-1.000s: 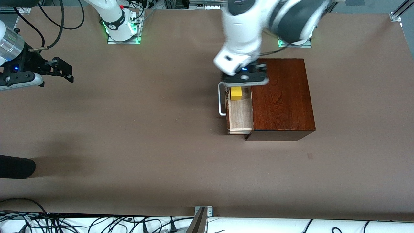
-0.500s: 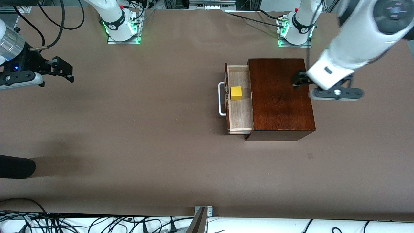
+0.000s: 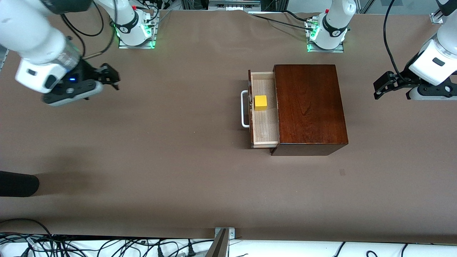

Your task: Open drawer, take yellow block, close drawer

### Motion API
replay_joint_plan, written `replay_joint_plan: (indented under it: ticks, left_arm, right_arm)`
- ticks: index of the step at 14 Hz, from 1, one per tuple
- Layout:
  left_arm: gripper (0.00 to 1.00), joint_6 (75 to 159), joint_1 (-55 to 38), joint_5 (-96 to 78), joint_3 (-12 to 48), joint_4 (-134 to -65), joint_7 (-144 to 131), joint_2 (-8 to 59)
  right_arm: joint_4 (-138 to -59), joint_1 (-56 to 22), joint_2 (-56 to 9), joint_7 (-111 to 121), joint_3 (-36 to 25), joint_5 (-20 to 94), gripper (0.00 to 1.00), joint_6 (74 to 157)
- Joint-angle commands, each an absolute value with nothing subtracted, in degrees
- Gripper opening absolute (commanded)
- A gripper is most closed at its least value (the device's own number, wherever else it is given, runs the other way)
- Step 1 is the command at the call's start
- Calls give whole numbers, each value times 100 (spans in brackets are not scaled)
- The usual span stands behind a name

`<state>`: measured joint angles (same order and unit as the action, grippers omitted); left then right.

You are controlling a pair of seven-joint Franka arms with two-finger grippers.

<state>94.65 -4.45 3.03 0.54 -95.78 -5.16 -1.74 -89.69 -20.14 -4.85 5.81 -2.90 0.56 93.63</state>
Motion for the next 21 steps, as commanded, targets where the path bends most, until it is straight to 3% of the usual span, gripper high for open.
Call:
replay_joint_plan:
  ticks: [1,3,8,11,15,21]
  left_arm:
    - [100,9264,-571,167,-9,-9668,-404,-316]
    - [100,9264,-571,167,26,-9642,-396,-290]
    - [100,9264,-571,167,26,-9642,-396,-281]
    - [100,9246,-571,158,26,-9642,-396,-281]
    - [100,9255,-571,158,35,-9642,-396,-281]
    - [100,9246,-571,158,35,-9589,-413,-237]
  right_arm:
    - [-8798,-2362,-553,571,-45,228,100,9307]
    - [-8789,-2915,-1070,659,9,263,100,9325]
    - [-8702,-4251,-1695,712,62,264,100,10395]
    - [-8010,-4806,-2432,869,62,159,100,10705]
    - [-6647,-5141,-3645,2089,53,141,100,10714]
    - [-6398,-5449,-4166,3330,44,-140,100,11293]
